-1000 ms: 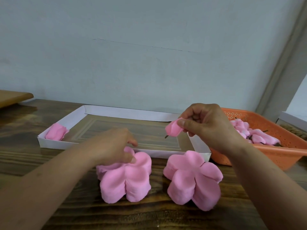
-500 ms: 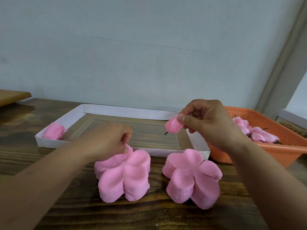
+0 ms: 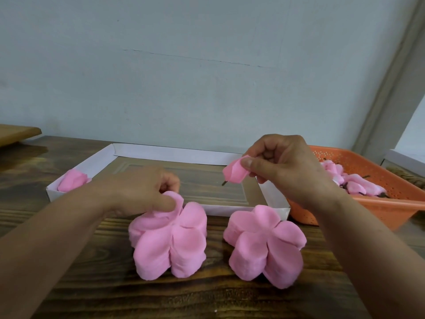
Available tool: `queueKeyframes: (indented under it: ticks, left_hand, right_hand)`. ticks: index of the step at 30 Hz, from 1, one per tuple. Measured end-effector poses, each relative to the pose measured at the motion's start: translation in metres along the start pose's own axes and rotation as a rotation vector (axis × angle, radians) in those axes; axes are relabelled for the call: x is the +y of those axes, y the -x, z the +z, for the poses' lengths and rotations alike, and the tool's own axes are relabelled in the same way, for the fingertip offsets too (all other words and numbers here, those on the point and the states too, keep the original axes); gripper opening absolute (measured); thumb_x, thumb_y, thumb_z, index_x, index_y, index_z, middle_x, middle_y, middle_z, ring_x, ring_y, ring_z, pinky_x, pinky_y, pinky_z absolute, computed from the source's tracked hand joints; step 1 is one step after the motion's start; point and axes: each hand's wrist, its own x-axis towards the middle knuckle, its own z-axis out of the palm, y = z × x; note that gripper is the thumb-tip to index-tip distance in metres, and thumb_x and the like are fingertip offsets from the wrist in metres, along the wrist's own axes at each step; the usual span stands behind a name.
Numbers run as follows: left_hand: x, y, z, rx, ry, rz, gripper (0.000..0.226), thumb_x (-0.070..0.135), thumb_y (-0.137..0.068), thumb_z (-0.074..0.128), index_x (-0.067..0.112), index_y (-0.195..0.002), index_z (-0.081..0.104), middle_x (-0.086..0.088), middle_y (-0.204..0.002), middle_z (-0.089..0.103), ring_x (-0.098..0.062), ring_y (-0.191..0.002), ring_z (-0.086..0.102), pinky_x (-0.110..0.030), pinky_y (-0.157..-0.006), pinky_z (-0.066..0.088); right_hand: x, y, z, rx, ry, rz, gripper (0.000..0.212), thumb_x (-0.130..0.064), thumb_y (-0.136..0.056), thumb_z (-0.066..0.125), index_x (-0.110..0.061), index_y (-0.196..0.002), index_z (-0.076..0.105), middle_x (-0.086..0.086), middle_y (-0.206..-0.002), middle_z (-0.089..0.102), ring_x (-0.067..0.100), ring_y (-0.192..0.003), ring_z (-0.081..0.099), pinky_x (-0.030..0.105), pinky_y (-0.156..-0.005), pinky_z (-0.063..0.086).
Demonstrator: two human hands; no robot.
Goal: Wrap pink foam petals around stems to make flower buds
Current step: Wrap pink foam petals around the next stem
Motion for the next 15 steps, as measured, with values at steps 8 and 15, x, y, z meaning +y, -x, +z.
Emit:
queueKeyframes:
  ticks: [8,15]
  left_hand:
    - [0.014,-0.002,0.009,0.07,0.88,-0.103,0.035,-0.004,-0.087,0.052,0.012,-0.057,0.045,-0.003,-0.051,0.052,-0.012,-0.042,0.051,-0.018,-0.041,0.044]
    - [0.027,0.002,0.01,0.006,1.299,-0.006,0.016,0.002,-0.055,0.06,0.012,-0.059,0.049,-0.01,-0.069,0.053,-0.023,-0.061,0.059,-0.031,-0.065,0.053]
  right_hand:
    - [-0.016,0.008,0.013,-0.059,-0.25,-0.027,0.013,0.007,-0.079,0.065,-0.003,-0.07,0.063,0.0,-0.053,0.063,0.005,-0.045,0.054,0.017,-0.046,0.045]
    - [-0.019,0.008,0.014,-0.046,-0.203,-0.038,0.015,0.007,-0.08,0.065,-0.003,-0.069,0.062,0.0,-0.052,0.062,0.004,-0.044,0.053,0.017,-0.045,0.044]
